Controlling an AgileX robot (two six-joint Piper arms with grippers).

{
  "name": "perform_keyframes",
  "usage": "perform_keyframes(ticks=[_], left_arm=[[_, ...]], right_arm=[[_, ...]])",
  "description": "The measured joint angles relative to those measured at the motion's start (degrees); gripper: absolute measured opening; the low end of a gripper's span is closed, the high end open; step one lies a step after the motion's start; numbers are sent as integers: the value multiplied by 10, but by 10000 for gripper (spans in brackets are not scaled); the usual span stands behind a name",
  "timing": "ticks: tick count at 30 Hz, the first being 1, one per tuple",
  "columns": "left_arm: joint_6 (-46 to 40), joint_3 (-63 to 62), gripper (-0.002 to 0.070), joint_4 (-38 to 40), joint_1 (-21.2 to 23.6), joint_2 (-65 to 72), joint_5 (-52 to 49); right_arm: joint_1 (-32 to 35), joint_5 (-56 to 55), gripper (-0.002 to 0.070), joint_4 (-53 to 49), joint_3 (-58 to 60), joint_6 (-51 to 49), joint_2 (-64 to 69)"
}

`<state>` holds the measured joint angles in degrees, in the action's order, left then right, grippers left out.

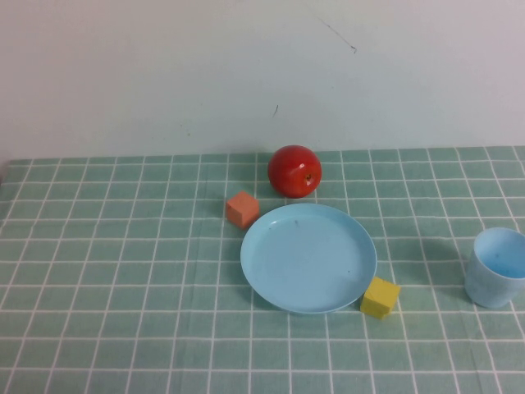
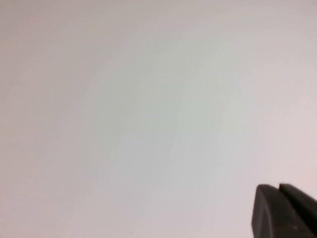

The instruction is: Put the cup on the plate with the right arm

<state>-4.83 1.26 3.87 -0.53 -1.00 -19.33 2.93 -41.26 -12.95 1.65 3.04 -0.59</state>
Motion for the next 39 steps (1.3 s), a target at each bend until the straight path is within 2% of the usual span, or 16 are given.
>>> perform_keyframes(ticks=[10,14,16,18,22,27,36,39], left_arm=[[0,0,-4,0,0,0,0],[0,0,-4,0,0,0,0],[0,0,-4,0,0,0,0],[0,0,-3,0,0,0,0],[0,0,-4,0,0,0,0],[-2,0,-4,0,0,0,0],[-2,0,-3,0,0,0,0],[-2,0,-4,0,0,0,0]], right_arm=[[0,-30,-3,15,0,-52,0],[0,-23,-3,92,0,-49,0],[0,22,-3,143,-4,-30,0],[0,116,-3,181,-25,-6,0],[0,281,-3,191,-97,91,0],[0,392,-3,191,-178,208,27],[0,684,-3,192,-262,230,180],[0,732,-3,194,-261,233,245]])
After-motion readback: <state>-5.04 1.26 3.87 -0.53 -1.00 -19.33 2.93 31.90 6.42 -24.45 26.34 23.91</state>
